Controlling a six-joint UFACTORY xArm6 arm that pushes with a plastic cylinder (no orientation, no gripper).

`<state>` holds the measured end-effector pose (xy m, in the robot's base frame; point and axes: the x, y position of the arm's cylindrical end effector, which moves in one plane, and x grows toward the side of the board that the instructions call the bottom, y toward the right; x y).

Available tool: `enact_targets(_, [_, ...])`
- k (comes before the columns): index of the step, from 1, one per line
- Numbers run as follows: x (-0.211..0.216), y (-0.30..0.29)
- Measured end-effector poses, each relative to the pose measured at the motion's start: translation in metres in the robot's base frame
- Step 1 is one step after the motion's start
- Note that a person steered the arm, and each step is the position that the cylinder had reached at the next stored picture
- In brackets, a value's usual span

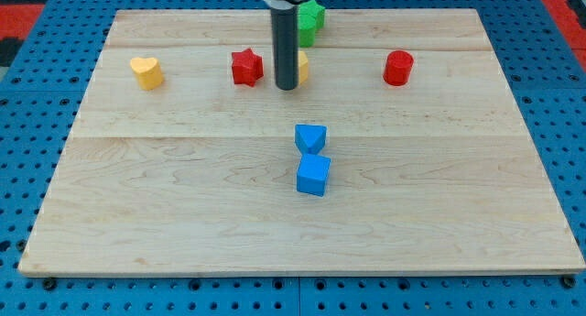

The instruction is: Move your arm closer to the yelow heart

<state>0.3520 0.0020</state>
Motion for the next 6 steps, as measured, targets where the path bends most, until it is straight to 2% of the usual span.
enact_targets(1, [0.001,0.023])
enact_targets(2, [0.036,-0.007])
enact_targets(3, [0.054,-0.078])
enact_targets(5, [0.019,-0.224])
enact_targets(6, [0.015,-0.272])
